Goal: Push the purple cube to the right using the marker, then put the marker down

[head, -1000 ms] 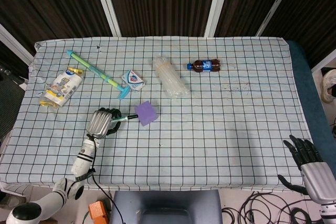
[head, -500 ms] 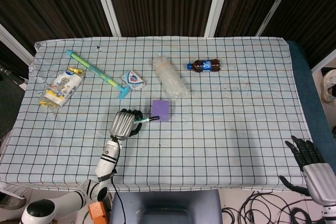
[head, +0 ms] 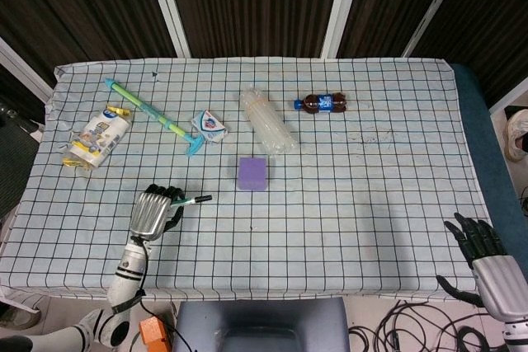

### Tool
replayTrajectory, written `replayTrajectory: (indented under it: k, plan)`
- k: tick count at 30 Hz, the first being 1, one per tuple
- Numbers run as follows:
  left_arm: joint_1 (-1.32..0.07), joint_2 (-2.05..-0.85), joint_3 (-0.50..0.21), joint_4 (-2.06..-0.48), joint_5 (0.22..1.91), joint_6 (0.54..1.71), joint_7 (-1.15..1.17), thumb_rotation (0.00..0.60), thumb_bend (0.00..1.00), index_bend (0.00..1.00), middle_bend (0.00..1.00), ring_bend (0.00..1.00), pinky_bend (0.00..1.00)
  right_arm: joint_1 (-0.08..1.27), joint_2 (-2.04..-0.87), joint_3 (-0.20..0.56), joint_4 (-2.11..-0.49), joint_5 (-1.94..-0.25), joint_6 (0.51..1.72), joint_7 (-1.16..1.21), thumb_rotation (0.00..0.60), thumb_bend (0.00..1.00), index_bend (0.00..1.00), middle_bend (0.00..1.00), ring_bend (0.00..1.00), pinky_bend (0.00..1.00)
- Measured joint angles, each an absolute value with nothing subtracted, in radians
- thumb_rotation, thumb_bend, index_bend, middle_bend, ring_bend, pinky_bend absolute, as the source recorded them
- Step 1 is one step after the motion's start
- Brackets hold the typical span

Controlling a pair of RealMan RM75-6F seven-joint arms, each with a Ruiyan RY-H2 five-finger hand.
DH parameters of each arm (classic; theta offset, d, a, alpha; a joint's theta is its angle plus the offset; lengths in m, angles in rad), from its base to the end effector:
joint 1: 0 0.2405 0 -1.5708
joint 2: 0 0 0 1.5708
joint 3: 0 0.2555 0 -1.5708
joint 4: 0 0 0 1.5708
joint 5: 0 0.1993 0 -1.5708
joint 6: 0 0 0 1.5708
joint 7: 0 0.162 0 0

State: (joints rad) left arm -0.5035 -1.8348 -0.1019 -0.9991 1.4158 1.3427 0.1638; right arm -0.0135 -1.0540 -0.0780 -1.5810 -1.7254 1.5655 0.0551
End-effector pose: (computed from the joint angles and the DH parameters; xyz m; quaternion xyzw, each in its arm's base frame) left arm -0.2189 0.3192 -0.0274 -0.6667 -0.3049 -0.4339 0.5237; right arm -0.3052 -0.1399 0.1693 0.6551 -0.3795 0.3726 0.5367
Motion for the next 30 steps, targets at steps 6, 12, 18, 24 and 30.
replayTrajectory:
  k: [6, 12, 18, 24, 30]
  plan:
    - [-0.491, -1.865, -0.081, -0.887, 1.404, 1.291, 0.124, 0.6, 0.48, 0.69, 0.65, 0.42, 0.28, -0.008, -1.064, -0.077, -1.592, -1.719, 1.548, 0.024, 0.6, 0.38, 0.0, 0.0, 0.0, 0.01]
    - [-0.494, -1.872, -0.08, -0.842, 1.397, 1.226, 0.088, 0.6, 0.38, 0.4, 0.32, 0.14, 0.17, -0.001, -1.067, -0.075, -1.596, -1.71, 1.529, 0.013, 0.6, 0.38, 0.0, 0.0, 0.0, 0.01]
    - [-0.481, -1.831, -0.095, -0.899, 1.39, 1.24, 0.053, 0.6, 0.34, 0.16, 0.21, 0.07, 0.12, 0.008, -1.058, -0.091, -1.601, -1.734, 1.513, 0.022, 0.6, 0.38, 0.0, 0.0, 0.0, 0.01]
    - [-0.442, -1.75, -0.075, -0.966, 1.469, 1.386, -0.027, 0.6, 0.34, 0.05, 0.15, 0.02, 0.09, 0.014, -1.051, -0.095, -1.603, -1.731, 1.501, 0.037, 0.6, 0.38, 0.0, 0.0, 0.0, 0.01]
    - [-0.289, -1.526, 0.024, -1.163, 1.563, 1.624, -0.057, 0.6, 0.34, 0.0, 0.01, 0.0, 0.01, 0.012, -1.052, -0.083, -1.603, -1.699, 1.503, 0.037, 0.6, 0.38, 0.0, 0.0, 0.0, 0.01]
